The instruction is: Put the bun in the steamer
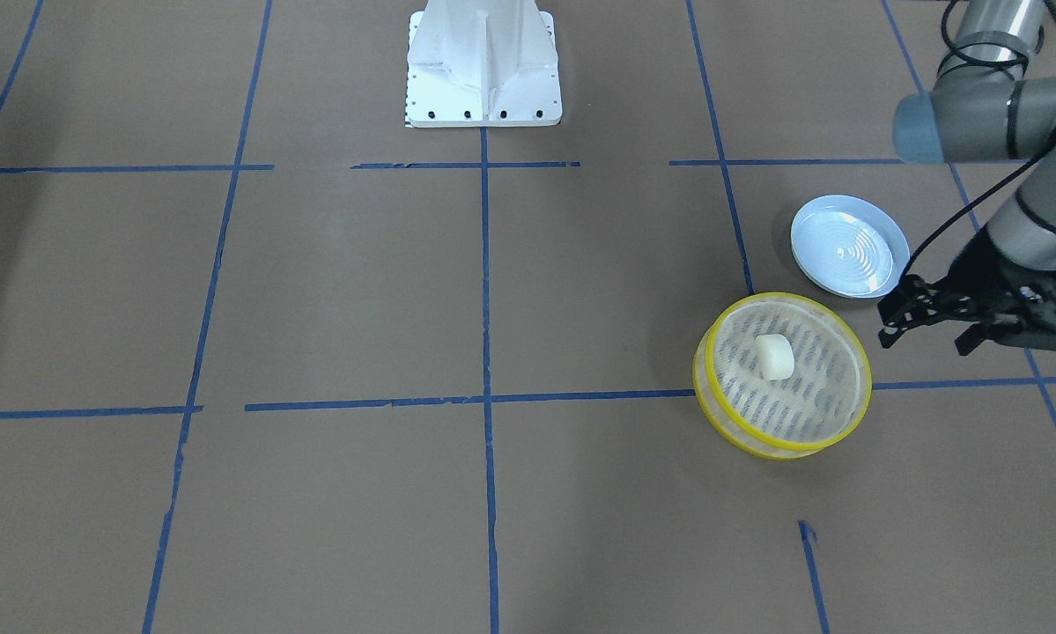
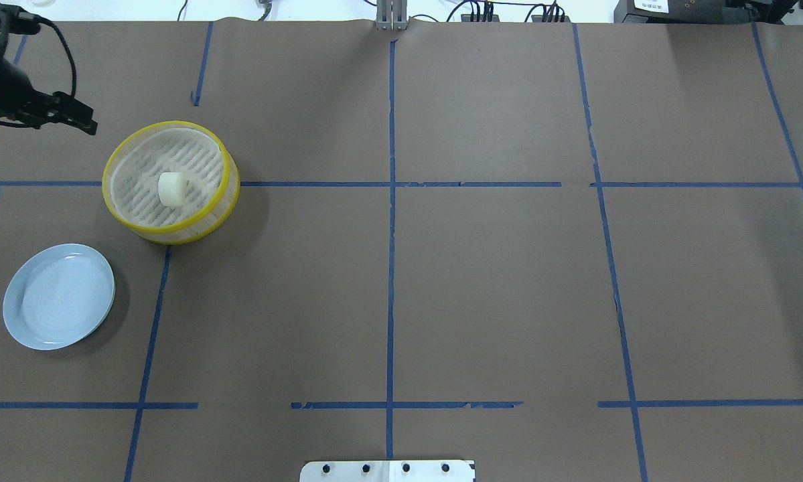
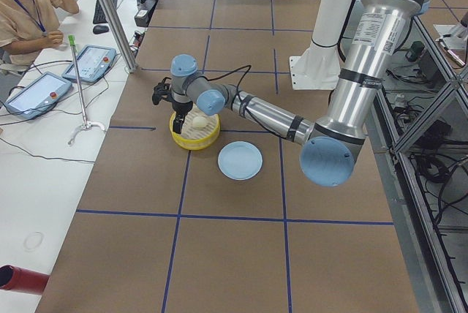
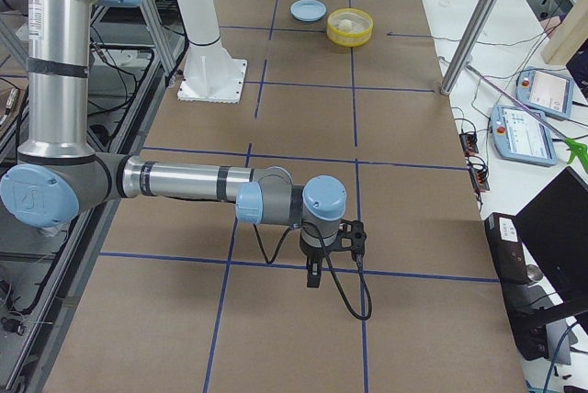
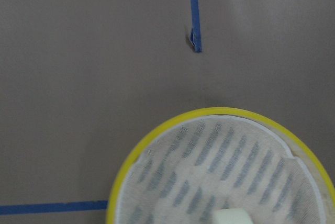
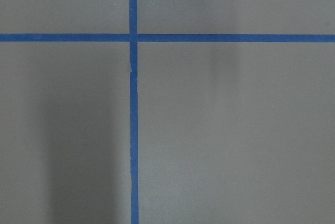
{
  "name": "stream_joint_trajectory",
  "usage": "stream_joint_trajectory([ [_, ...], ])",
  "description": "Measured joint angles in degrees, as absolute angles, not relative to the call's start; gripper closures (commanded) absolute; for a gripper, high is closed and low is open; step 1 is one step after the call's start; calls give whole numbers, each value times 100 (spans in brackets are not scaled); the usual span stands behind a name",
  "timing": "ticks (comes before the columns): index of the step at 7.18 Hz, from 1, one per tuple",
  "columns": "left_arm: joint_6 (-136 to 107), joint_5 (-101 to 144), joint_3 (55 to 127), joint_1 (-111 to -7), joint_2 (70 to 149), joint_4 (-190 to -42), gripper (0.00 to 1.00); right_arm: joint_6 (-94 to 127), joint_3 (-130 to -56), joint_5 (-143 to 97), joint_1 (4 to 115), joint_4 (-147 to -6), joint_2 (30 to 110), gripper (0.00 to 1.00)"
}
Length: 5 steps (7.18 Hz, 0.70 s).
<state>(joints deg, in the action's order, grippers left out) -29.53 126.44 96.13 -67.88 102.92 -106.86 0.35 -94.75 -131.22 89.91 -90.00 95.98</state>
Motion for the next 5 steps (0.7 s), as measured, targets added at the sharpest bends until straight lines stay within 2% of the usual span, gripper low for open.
stream_joint_trajectory([
  [2, -1300, 13137, 9790, -7872, 9483, -10636, 1, 35, -9475, -13122, 8991, -9000, 9598, 0],
  [5, 438, 13505, 9917, -9099, 9013, -9438, 0, 35, -9475, -13122, 8991, -9000, 9598, 0],
])
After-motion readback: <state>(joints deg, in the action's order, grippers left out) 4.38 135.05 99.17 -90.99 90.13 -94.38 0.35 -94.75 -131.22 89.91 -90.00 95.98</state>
